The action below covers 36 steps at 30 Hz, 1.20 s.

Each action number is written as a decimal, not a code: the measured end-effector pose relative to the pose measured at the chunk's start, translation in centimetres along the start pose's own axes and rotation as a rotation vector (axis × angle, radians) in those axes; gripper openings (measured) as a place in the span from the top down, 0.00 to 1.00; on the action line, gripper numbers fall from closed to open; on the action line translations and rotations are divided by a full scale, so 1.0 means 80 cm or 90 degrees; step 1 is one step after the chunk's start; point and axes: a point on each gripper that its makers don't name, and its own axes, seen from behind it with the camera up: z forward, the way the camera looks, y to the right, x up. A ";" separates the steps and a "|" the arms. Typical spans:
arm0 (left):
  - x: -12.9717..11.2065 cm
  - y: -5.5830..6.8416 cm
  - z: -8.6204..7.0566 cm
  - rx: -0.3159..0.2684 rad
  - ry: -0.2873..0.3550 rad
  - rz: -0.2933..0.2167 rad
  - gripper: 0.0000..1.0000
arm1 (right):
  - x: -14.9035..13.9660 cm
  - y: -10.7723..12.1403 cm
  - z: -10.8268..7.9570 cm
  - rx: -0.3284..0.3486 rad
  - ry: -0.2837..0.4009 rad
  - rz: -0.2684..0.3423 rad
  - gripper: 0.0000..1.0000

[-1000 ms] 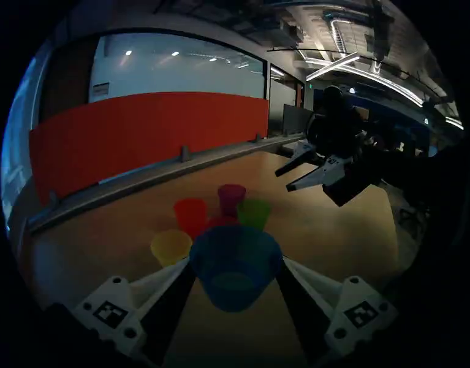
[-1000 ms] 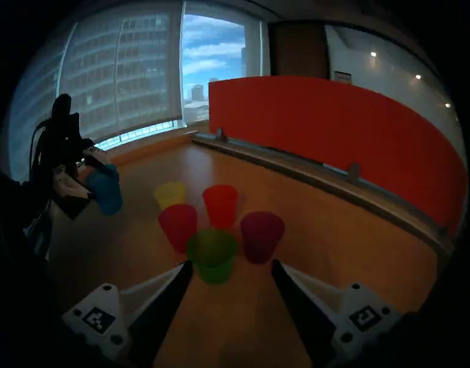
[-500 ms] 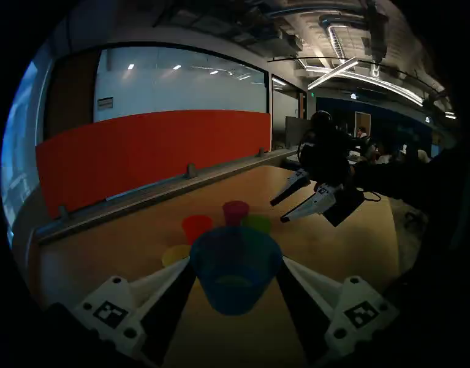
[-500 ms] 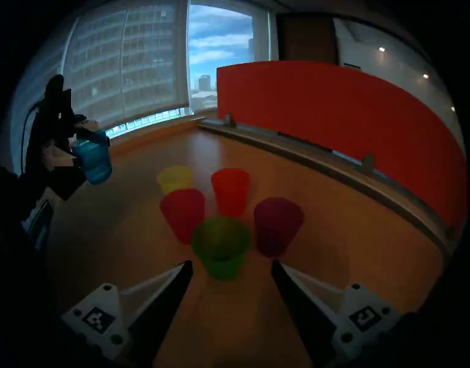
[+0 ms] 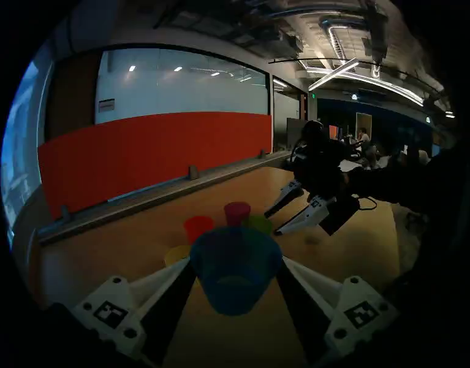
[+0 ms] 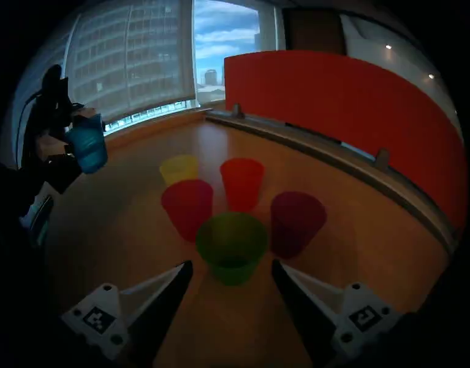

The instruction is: Pour water

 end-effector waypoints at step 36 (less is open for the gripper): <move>-0.005 -0.006 -0.006 0.005 -0.002 -0.003 0.14 | 0.024 -0.006 0.036 0.019 0.038 -0.017 0.11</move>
